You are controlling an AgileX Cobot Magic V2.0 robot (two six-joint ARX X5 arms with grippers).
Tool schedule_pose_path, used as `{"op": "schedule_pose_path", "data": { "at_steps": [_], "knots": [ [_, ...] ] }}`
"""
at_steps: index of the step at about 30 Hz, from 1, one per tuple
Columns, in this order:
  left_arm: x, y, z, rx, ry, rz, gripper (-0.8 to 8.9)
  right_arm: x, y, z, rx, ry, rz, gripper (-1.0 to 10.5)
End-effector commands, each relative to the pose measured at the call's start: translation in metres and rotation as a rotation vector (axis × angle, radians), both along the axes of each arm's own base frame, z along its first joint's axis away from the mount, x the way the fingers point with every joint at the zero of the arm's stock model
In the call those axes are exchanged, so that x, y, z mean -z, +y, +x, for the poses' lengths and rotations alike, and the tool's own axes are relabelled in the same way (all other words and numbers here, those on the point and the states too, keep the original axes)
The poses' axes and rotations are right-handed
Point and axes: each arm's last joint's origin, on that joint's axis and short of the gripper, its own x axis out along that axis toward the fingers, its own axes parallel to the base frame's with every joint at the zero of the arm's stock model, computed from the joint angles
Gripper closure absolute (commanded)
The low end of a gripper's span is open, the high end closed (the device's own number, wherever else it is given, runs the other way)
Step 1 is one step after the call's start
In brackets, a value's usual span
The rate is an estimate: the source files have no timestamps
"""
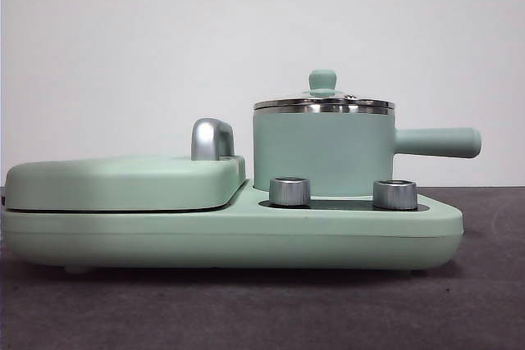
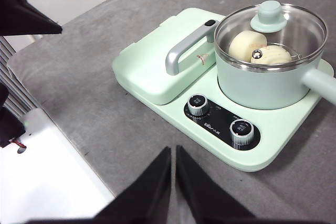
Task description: Put the buns in a small steamer
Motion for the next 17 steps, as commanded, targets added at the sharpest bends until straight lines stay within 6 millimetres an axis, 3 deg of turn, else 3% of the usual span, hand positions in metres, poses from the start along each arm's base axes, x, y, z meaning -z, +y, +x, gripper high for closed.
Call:
{"op": "schedule_pose_path", "data": {
  "at_steps": [1,5,11,17],
  "knots": [
    [0.004,0.005,0.002,-0.048,-0.055,-0.043,8.07,-0.002,0.001,0.001,-0.008,-0.014,0.004,9.3],
    [0.027,0.018,0.007,-0.17,-0.148,-0.079,8.07,-0.002,0.001,0.001,-0.008,-0.014,0.004,9.3],
    [0.079,0.038,0.005,-0.33,-0.334,-0.085,8.07,-0.002,0.001,0.001,-0.008,-0.014,0.004,9.3],
    [0.13,0.052,0.009,-0.469,-0.513,0.044,8.07,-0.002,0.001,0.001,-0.008,-0.014,0.004,9.3]
  ]
}}
